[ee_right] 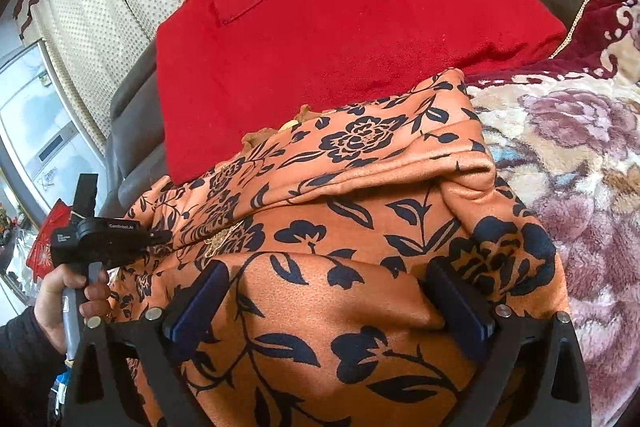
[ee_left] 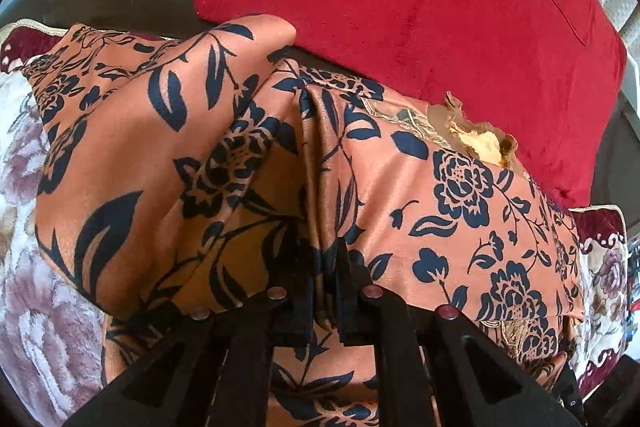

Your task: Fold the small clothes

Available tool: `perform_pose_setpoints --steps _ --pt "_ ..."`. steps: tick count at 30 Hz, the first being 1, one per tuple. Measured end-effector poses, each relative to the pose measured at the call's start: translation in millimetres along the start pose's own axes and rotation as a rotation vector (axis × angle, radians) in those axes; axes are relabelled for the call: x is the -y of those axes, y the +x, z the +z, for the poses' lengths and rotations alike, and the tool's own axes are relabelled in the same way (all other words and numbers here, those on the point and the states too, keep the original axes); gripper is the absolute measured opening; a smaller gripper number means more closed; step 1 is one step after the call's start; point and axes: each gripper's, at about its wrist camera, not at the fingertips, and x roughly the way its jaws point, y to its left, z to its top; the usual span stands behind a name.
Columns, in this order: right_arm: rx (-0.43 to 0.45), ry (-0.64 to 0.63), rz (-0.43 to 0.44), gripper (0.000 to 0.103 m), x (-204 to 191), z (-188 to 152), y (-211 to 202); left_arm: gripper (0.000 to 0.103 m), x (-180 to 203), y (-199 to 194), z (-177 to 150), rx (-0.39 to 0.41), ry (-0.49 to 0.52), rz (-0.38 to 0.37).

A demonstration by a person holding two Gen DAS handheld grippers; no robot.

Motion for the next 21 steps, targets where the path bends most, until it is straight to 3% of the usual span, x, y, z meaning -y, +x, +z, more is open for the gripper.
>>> perform_pose_setpoints --steps 2,4,7,9,13,14,15,16,18,19,20,21 --pt "-0.041 0.061 0.043 0.100 4.2 12.2 -8.6 0.009 0.4 -7.3 3.5 0.000 -0.010 -0.036" --pt "0.023 0.147 0.092 0.099 16.0 25.5 -29.9 0.009 -6.9 -16.0 8.3 0.027 0.001 -0.065" --pt "0.119 0.204 0.028 0.101 41.1 55.8 -52.8 0.009 -16.3 -12.4 10.0 0.011 0.004 -0.097" --pt "0.059 0.253 0.009 0.101 63.1 73.0 -38.0 0.009 -25.0 -1.9 9.6 -0.032 -0.012 -0.100" --pt "-0.138 0.346 -0.001 0.098 101.1 84.9 14.6 0.009 -31.8 -9.7 10.4 -0.026 -0.010 -0.127" --pt "-0.160 0.344 0.010 0.092 102.2 84.8 21.5 0.009 -33.4 -13.8 9.8 -0.026 -0.003 -0.132" --pt "-0.178 0.322 0.011 0.060 99.8 85.9 26.8 0.009 -32.7 -18.5 8.3 -0.022 0.004 -0.144" --pt "-0.207 0.297 0.016 0.012 95.0 87.5 31.6 0.009 -32.1 -25.4 7.3 -0.010 0.008 -0.157" --pt "-0.179 0.217 -0.027 0.013 78.5 91.6 22.7 0.009 -31.1 -39.6 11.5 0.060 0.042 -0.178" --pt "-0.161 0.196 -0.043 0.013 74.7 91.8 18.6 0.012 -29.9 -37.8 14.5 0.076 0.068 -0.146" --pt "-0.155 0.188 -0.065 0.013 74.9 90.4 18.5 0.012 -32.7 -26.1 16.6 0.050 0.082 -0.073" --pt "-0.199 0.202 -0.104 0.018 82.2 83.8 29.0 0.012 -42.2 -7.5 17.6 -0.030 0.048 -0.041"
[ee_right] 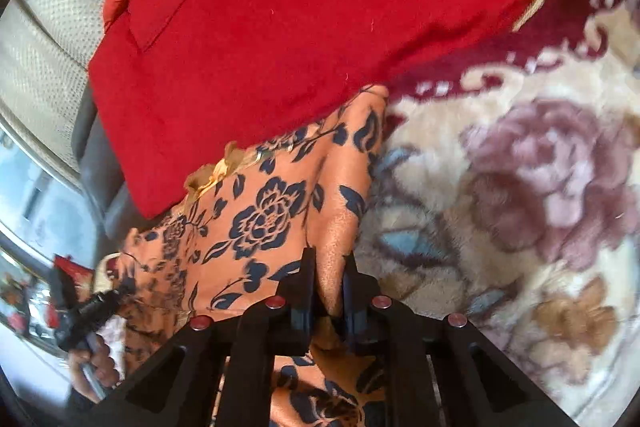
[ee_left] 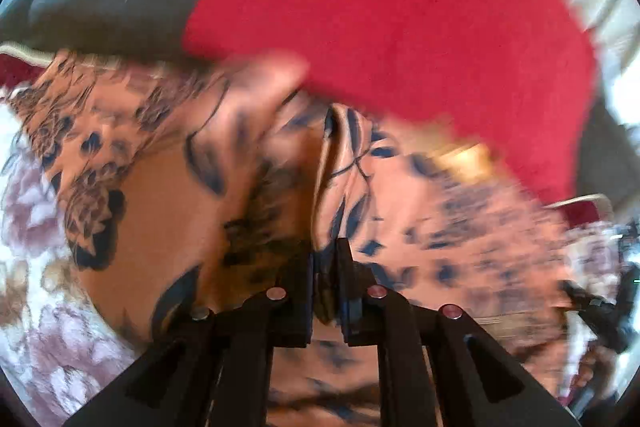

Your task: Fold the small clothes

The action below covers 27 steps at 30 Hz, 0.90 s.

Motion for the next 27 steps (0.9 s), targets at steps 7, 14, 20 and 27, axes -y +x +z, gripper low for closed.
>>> perform_pose_setpoints --steps 7,14,20,27 --pt "0.054 0.028 0.063 0.079 6.0 -6.1 -13.7 0.032 8.5 -41.4 -6.0 0.110 0.079 0.034" --pt "-0.043 0.047 0.074 0.059 5.8 29.7 34.5 0.049 26.6 0.7 -12.5 0.058 0.195 0.147" --pt "0.017 0.056 0.001 0.016 3.6 29.2 28.0 0.046 22.4 -2.2 -18.6 0.073 0.231 0.170" --pt "0.153 0.009 -0.022 0.036 -25.0 7.3 -5.4 0.048 16.9 -42.7 -18.9 0.129 0.148 0.041"
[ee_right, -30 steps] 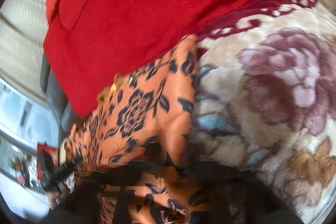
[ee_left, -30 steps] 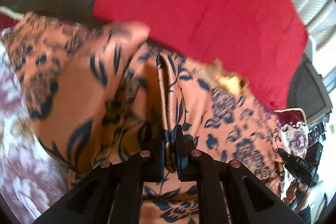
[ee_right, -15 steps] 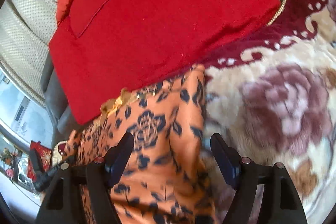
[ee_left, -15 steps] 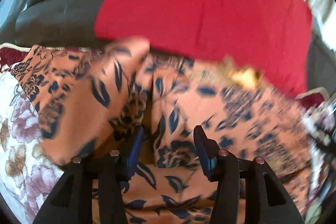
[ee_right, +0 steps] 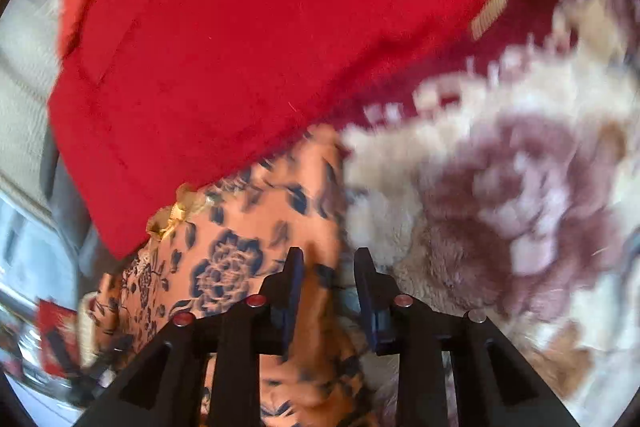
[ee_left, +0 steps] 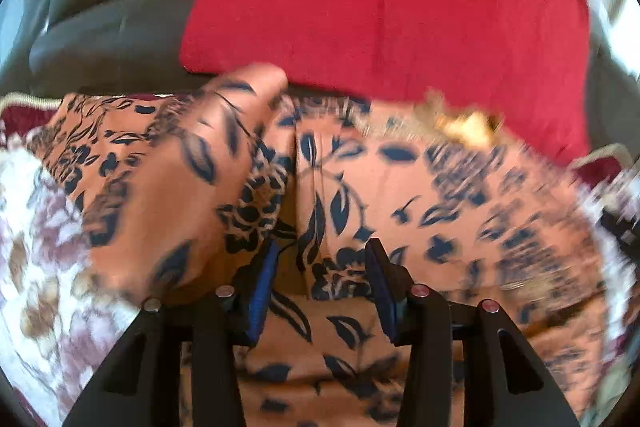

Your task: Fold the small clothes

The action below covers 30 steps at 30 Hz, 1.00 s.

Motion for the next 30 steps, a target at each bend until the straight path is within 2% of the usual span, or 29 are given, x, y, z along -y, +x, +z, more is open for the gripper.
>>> perform_pose_setpoints --steps 1,3,5,7,8,10,11,12,13,15,19,23,24,25,26,27,28,30 --pt "0.017 -0.034 0.022 0.068 -15.9 -3.7 -7.1 0.057 -8.8 -13.8 1.2 0.034 -0.037 -0.025" --pt "0.078 -0.109 0.049 0.101 -48.5 -18.9 -18.3 0.072 -37.6 -45.9 3.2 0.123 -0.143 -0.071" --pt "0.117 -0.184 0.078 0.101 -75.8 -33.3 -19.1 0.080 -84.3 -73.9 4.5 0.215 -0.309 -0.080" --pt "0.112 -0.270 0.074 0.101 -89.4 -51.4 -12.1 0.081 -126.2 -80.0 6.3 0.251 -0.433 -0.071" --pt "0.093 -0.287 0.054 0.101 -94.2 -58.3 -0.2 0.081 -162.9 -76.7 7.1 0.246 -0.547 -0.069" --pt "0.015 -0.284 0.036 0.101 -90.8 -77.1 26.3 0.080 -206.4 -65.8 9.1 0.227 -0.685 -0.093" --pt "-0.006 -0.287 0.019 0.101 -89.7 -87.4 33.2 0.080 -235.3 -54.3 11.9 0.208 -0.770 -0.115" --pt "-0.018 -0.295 -0.003 0.101 -86.4 -99.2 41.9 0.080 -250.0 -48.7 14.0 0.202 -0.810 -0.117" --pt "0.007 -0.305 -0.004 0.101 -84.7 -105.0 42.8 0.080 -261.6 -44.0 18.4 0.201 -0.837 -0.120" --pt "-0.003 -0.302 -0.002 0.102 -85.3 -104.6 46.7 0.080 -286.5 -29.5 30.6 0.184 -0.862 -0.116" --pt "0.002 -0.303 0.007 0.103 -83.0 -107.6 50.7 0.079 -307.6 8.6 42.0 0.111 -0.910 -0.125" --pt "0.013 -0.299 0.010 0.103 -83.2 -106.7 49.6 0.079 -309.3 17.0 54.3 0.146 -0.888 -0.092" --pt "0.014 -0.299 0.010 0.103 -82.6 -103.6 44.8 0.078 -310.6 19.9 57.1 0.141 -0.895 -0.083" --pt "0.014 -0.298 0.010 0.103 -82.2 -103.2 44.4 0.066 -314.2 26.1 57.6 0.129 -0.895 -0.070" --pt "0.014 -0.297 0.012 0.103 -78.4 -101.1 38.3 0.049 -315.2 32.1 62.7 0.097 -0.876 -0.015" --pt "0.014 -0.295 0.015 0.103 -78.7 -101.5 40.0 0.012 -315.2 35.4 66.9 0.056 -0.844 0.063" --pt "0.015 -0.295 0.015 0.103 -77.2 -101.4 37.8 0.004 -317.4 39.2 68.6 0.024 -0.827 0.096" --pt "0.016 -0.294 0.015 0.103 -77.2 -102.1 37.7 0.004 -314.0 32.8 71.6 0.032 -0.813 0.114"
